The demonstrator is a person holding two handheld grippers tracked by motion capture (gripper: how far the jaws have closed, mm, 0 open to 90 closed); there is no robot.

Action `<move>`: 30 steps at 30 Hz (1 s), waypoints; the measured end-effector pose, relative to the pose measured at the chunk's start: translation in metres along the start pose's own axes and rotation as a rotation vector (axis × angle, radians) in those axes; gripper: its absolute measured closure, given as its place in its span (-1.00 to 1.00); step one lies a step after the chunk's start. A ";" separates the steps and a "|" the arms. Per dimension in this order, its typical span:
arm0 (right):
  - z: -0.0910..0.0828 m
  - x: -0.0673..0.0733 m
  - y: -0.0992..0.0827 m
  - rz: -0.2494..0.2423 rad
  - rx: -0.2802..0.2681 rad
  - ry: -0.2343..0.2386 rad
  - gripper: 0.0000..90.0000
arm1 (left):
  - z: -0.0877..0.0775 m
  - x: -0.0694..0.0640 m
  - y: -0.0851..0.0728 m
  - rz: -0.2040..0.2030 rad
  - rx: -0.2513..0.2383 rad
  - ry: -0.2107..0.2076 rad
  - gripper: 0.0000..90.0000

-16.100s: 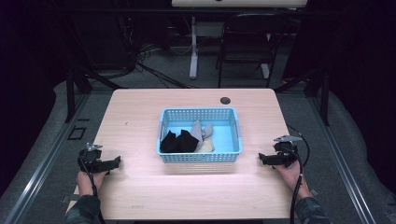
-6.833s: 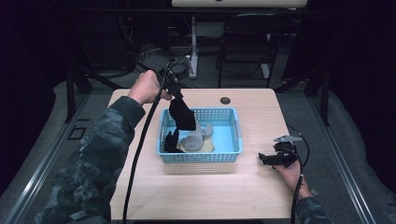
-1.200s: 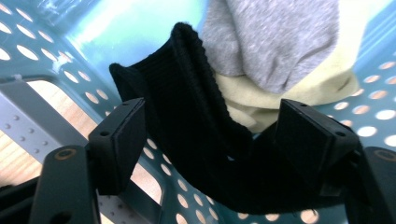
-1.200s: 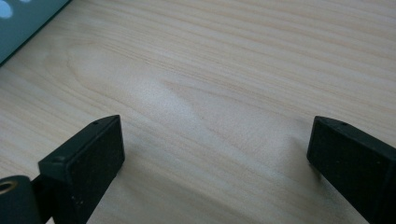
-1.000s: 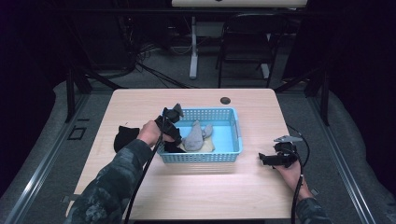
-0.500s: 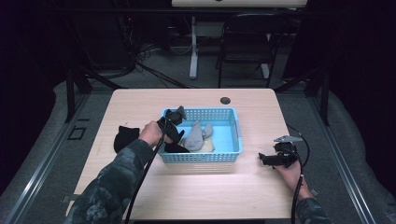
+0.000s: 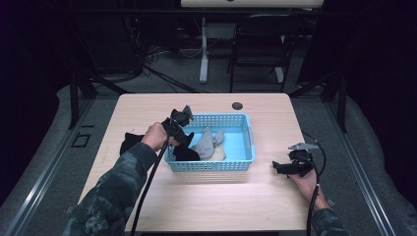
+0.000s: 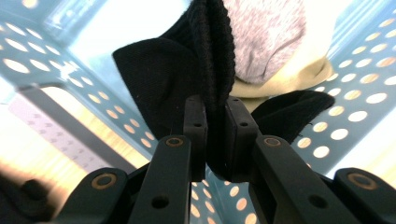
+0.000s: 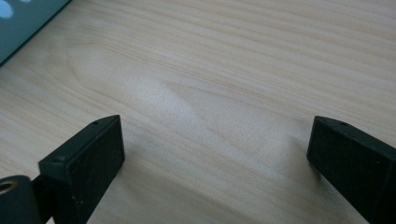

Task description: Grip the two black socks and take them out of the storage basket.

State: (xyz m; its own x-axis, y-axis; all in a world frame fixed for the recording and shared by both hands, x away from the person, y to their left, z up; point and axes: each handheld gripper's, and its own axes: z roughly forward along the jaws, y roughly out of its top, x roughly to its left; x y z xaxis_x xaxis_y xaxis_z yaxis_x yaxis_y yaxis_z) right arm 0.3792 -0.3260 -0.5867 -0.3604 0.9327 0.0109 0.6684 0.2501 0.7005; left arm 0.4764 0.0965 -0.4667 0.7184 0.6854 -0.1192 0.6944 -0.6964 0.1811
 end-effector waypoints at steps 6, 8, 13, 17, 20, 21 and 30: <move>0.000 0.000 0.000 -0.001 0.002 -0.003 -0.92 | -0.020 -0.002 0.004 0.025 -0.028 0.001 0.81; 0.000 0.000 0.000 0.001 0.000 0.000 -0.92 | -0.034 -0.004 0.006 0.030 -0.049 0.005 0.81; 0.000 0.000 0.000 -0.002 0.002 -0.001 -0.92 | -0.058 -0.005 0.010 0.048 -0.087 0.010 0.81; -0.001 0.000 0.000 0.001 0.005 -0.001 -0.92 | -0.078 -0.002 0.008 0.043 -0.118 0.023 0.81; -0.001 0.000 0.000 0.002 0.006 -0.002 -0.92 | -0.094 0.003 0.004 0.037 -0.140 0.038 0.81; 0.000 0.000 0.000 0.002 0.005 -0.002 -0.92 | -0.099 0.004 0.002 0.031 -0.146 0.043 0.81; 0.000 0.000 0.000 0.000 0.002 -0.002 -0.92 | -0.135 0.026 -0.024 -0.018 -0.192 0.074 0.81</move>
State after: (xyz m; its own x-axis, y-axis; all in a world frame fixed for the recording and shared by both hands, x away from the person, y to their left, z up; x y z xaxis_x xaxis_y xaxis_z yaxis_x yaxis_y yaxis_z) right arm 0.3790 -0.3259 -0.5866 -0.3588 0.9334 0.0094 0.6699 0.2504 0.6990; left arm 0.4729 0.1603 -0.3424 0.6959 0.7162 -0.0530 0.6816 -0.6354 0.3630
